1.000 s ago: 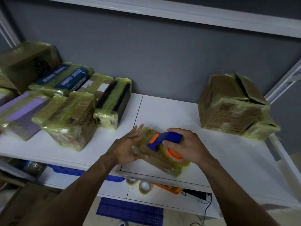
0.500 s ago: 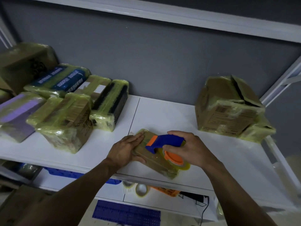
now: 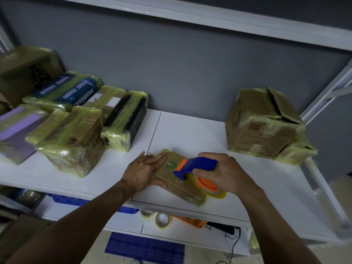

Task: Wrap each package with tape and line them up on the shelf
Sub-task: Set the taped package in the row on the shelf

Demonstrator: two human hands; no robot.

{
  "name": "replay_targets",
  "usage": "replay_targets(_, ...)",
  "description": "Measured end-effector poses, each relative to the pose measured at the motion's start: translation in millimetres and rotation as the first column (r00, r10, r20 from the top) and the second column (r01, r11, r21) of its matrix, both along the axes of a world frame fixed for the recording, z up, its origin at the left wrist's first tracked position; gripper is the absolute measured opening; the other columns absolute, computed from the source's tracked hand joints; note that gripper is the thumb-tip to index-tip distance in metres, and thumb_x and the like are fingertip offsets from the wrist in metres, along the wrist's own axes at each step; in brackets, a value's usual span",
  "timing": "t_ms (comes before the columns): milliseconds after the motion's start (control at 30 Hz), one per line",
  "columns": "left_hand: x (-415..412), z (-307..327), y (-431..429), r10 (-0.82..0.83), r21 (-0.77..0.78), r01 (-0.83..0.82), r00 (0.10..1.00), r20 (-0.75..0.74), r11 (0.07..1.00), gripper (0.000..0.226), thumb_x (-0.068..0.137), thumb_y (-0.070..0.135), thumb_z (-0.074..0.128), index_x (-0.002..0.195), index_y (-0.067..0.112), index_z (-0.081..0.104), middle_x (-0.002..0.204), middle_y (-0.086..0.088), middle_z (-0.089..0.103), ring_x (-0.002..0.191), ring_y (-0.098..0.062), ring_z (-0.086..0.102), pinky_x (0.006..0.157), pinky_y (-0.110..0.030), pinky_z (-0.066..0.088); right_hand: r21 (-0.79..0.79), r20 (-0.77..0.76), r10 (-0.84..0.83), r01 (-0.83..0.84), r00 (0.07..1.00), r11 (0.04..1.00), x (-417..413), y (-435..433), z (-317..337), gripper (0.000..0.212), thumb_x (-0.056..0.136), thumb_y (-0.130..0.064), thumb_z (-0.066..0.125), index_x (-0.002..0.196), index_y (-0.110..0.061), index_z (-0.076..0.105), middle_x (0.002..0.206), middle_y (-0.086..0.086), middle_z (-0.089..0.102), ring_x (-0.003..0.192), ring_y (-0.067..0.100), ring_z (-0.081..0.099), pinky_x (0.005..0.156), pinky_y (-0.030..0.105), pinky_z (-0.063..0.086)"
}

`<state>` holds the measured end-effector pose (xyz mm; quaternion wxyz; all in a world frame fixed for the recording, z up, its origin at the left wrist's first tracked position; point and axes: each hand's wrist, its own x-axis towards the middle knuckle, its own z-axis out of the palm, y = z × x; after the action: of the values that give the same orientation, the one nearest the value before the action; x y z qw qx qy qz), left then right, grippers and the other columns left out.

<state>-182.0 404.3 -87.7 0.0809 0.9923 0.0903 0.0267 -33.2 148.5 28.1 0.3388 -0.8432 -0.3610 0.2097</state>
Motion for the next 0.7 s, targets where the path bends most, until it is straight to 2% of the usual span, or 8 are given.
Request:
replay_targets(100, -2.3, -0.8, -3.5, 0.014, 0.055, -0.015, 1.000, 0.017, 0.998, 0.128, 0.057, 0.105, 0.019, 0.162, 0.033, 0.007, 0.168, 0.018, 0.000, 0.157, -0.017, 0.005, 0.124, -0.032, -0.003, -0.018, 0.015, -0.007, 0.007, 1.000, 1.000, 2.6, 6.9, -4.8, 0.044, 0.078, -0.049, 0.083, 0.119, -0.047, 0.068, 0.094, -0.032, 0.066, 0.095, -0.011, 0.061, 0.076, 0.010, 0.048)
replay_targets(167, -3.8, -4.3, -12.6, -0.002, 0.014, 0.001, 0.999, 0.034, 1.000, 0.132, 0.054, 0.108, 0.023, 0.162, 0.035, 0.001, 0.168, 0.018, -0.008, 0.156, -0.013, -0.007, 0.124, -0.030, 0.006, -0.017, 0.024, -0.024, 0.024, 0.999, 1.000, 5.1, 8.4, -5.9, 0.049, 0.079, -0.051, 0.082, 0.126, -0.042, 0.068, 0.100, -0.029, 0.065, 0.101, -0.001, 0.064, 0.086, 0.020, 0.051)
replay_targets(233, -1.4, -8.9, -25.1, -0.045, -0.016, 0.045, 0.999, 0.019, 0.999, 0.129, 0.059, 0.105, 0.032, 0.163, 0.034, 0.006, 0.169, 0.014, -0.006, 0.157, -0.014, -0.005, 0.127, -0.034, 0.007, -0.012, 0.025, -0.036, 0.036, 0.999, 0.999, 6.0, 6.5, -6.6, 0.054, 0.076, -0.059, 0.078, 0.127, -0.044, 0.067, 0.103, -0.029, 0.064, 0.105, 0.003, 0.063, 0.091, 0.026, 0.053)
replay_targets(367, 2.8, -13.0, -37.1, -0.021, 0.001, 0.021, 0.998, 0.064, 1.000, 0.112, 0.074, 0.089, 0.051, 0.162, 0.027, 0.022, 0.169, 0.010, 0.008, 0.157, -0.016, 0.005, 0.126, -0.034, -0.005, -0.032, 0.032, -0.036, 0.037, 0.999, 0.999, 0.1, 3.9, -9.7, 0.069, 0.071, -0.073, 0.065, 0.134, -0.048, 0.057, 0.113, -0.025, 0.062, 0.105, 0.003, 0.060, 0.087, 0.024, 0.051)
replay_targets(467, 2.3, -14.5, -35.2, -0.005, -0.036, 0.009, 0.993, 0.121, 0.999, 0.104, 0.076, 0.085, 0.056, 0.158, 0.026, 0.033, 0.167, 0.011, 0.019, 0.156, -0.016, 0.013, 0.127, -0.035, 0.004, -0.034, 0.061, -0.065, 0.068, 0.996, 0.997, -2.1, 3.3, -10.2, 0.069, 0.078, -0.072, 0.065, 0.141, -0.047, 0.051, 0.119, -0.018, 0.061, 0.110, 0.008, 0.058, 0.095, 0.032, 0.054)
replay_targets(533, 3.2, -14.6, -31.9, -0.014, -0.050, 0.022, 0.988, 0.151, 0.998, 0.102, 0.075, 0.083, 0.058, 0.156, 0.025, 0.038, 0.165, 0.009, 0.026, 0.155, -0.016, 0.018, 0.127, -0.039, 0.014, -0.008, 0.081, -0.064, 0.065, 0.995, 0.998, -1.8, 2.2, -8.8, 0.062, 0.082, -0.064, 0.071, 0.138, -0.043, 0.056, 0.117, -0.019, 0.062, 0.109, 0.007, 0.059, 0.093, 0.027, 0.053)
replay_targets(600, 4.5, -13.8, -26.6, -0.026, -0.081, 0.041, 0.984, 0.176, 0.996, 0.100, 0.074, 0.082, 0.059, 0.155, 0.026, 0.040, 0.164, 0.011, 0.028, 0.154, -0.015, 0.019, 0.126, -0.042, 0.021, 0.000, 0.074, -0.052, 0.053, 0.996, 0.999, -2.6, 2.0, -5.9, 0.057, 0.083, -0.059, 0.075, 0.134, -0.041, 0.060, 0.111, -0.023, 0.063, 0.105, 0.004, 0.061, 0.084, 0.017, 0.050)
replay_targets(700, 9.7, -11.8, -16.2, -0.068, -0.084, 0.086, 0.979, 0.194, 0.993, 0.099, 0.073, 0.077, 0.065, 0.154, 0.027, 0.042, 0.162, 0.012, 0.031, 0.152, -0.016, 0.024, 0.125, -0.044, 0.025, -0.002, 0.074, -0.040, 0.040, 0.996, 0.999, -4.1, 0.3, -1.1, 0.050, 0.082, -0.059, 0.074, 0.128, -0.047, 0.060, 0.102, -0.031, 0.063, 0.100, -0.002, 0.060, 0.077, 0.010, 0.046)
